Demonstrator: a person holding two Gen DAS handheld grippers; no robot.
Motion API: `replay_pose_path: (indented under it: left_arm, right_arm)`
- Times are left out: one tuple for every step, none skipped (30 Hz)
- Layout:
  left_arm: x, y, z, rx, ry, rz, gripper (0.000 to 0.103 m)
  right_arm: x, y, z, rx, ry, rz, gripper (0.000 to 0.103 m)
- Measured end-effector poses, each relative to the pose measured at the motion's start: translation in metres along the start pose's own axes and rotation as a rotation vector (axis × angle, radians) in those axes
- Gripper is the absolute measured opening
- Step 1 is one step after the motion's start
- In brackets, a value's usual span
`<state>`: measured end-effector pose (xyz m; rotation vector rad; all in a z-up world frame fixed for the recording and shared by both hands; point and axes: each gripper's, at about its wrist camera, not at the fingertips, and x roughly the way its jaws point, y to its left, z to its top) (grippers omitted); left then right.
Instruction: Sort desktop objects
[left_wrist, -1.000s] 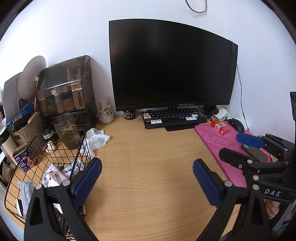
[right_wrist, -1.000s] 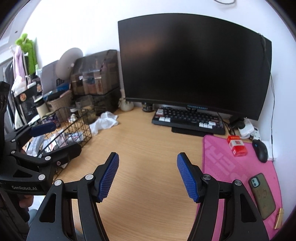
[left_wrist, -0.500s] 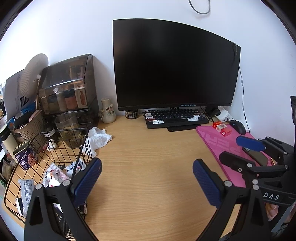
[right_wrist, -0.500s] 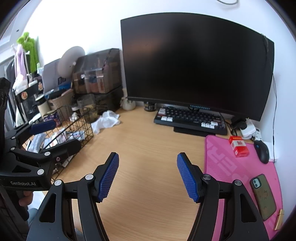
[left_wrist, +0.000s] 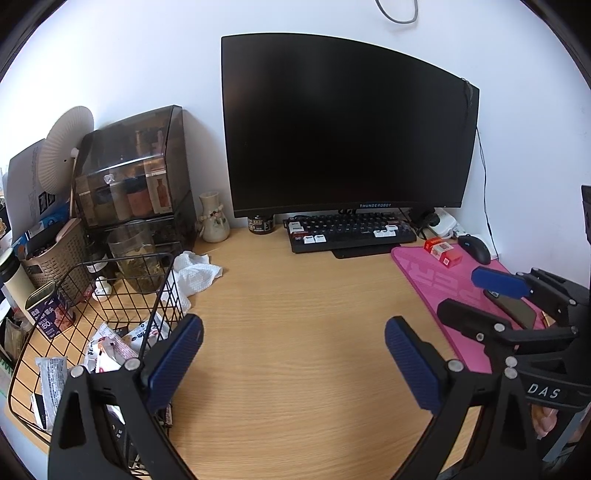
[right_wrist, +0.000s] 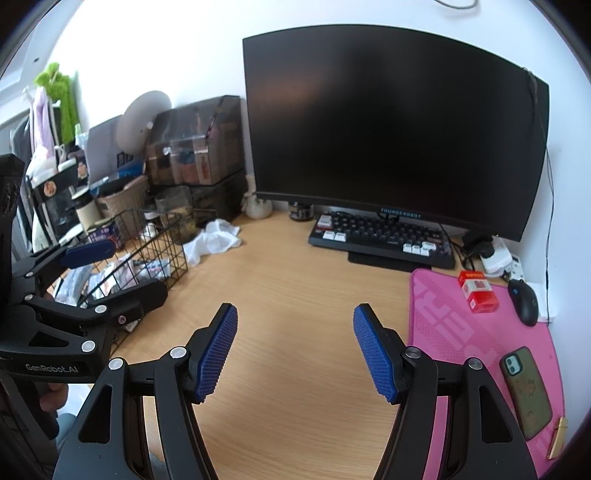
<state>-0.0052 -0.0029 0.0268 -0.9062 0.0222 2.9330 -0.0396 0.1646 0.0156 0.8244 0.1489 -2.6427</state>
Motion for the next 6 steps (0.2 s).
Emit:
replay_pose_path:
  left_arm:
    - [0.0004, 0.0000, -0.0003, 0.000, 0.001, -0.001, 0.098]
    - [0.0002, 0.0000, -0.0003, -0.001, 0.001, -0.001, 0.098]
    - [0.0002, 0.0002, -0.0005, 0.000, 0.001, -0.001, 0.098]
    - [0.0002, 0.0002, -0.0004, 0.000, 0.001, 0.000, 0.098]
    - [0.0003, 0.0004, -0.0006, -0.001, 0.002, 0.006, 0.098]
    - [0.0001, 0.0010, -0.0006, -0.003, 0.000, 0.013, 0.098]
  right_arm:
    - [0.0000, -0.0002, 0.0000, 0.000, 0.001, 0.000, 0.064]
    - [0.0000, -0.0002, -0.0001, 0.000, 0.001, 0.000, 0.064]
    - [0.0003, -0.0002, -0.0002, -0.002, 0.002, 0.000, 0.064]
    - [0.0006, -0.0003, -0.0001, -0.003, 0.003, 0.001, 0.064]
    - [0.0012, -0.0002, -0.0001, -0.004, 0.005, 0.002, 0.064]
    - [0.0018, 0.0000, 0.0000, -0.005, 0.006, 0.002, 0.064]
